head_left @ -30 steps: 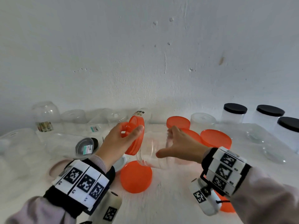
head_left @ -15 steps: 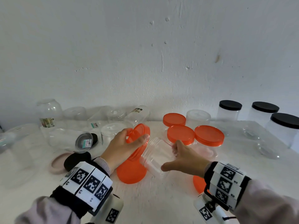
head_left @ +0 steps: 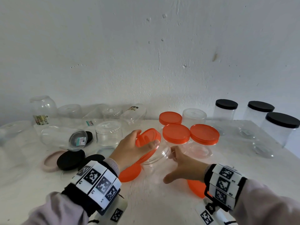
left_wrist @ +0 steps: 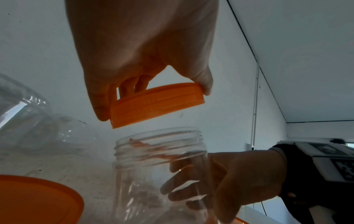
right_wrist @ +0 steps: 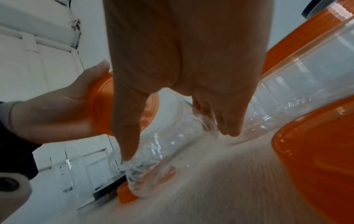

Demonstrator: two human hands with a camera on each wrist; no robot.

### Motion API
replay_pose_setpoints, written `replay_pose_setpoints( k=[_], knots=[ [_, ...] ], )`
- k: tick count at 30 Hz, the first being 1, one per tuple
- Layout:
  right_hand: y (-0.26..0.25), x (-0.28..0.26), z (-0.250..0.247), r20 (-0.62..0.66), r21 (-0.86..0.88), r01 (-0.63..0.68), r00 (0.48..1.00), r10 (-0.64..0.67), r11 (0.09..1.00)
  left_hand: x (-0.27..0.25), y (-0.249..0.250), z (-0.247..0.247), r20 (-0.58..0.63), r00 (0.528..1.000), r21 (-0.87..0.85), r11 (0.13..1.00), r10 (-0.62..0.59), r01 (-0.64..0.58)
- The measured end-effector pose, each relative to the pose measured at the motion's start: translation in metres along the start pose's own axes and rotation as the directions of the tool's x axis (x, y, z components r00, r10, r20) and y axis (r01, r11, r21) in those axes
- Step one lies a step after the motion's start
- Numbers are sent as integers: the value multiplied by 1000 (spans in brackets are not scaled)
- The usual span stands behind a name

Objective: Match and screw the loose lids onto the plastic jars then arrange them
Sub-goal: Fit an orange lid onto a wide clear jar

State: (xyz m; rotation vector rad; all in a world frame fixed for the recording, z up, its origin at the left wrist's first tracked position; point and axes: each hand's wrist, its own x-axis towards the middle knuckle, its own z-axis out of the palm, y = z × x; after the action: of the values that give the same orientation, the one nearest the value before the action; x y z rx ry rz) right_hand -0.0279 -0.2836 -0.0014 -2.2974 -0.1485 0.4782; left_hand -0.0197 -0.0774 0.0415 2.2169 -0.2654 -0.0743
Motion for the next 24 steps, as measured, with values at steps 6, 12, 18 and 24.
replay_pose_setpoints(
  k=[6,12,18,24],
  knots=[
    [1,-1,5,43,-9,100,994,-100,995,0,7,14,111,994,179,983,24,-44],
    [2,0,8,40,-22,105,994,-105,994,0,12,25,167,986,426,899,30,-99],
    [2,0,9,37,-38,109,993,-108,993,3,14,30,217,976,466,879,-2,-102],
    [0,-1,5,31,-42,46,999,-45,998,2,4,28,236,972,350,932,12,-96]
  ],
)
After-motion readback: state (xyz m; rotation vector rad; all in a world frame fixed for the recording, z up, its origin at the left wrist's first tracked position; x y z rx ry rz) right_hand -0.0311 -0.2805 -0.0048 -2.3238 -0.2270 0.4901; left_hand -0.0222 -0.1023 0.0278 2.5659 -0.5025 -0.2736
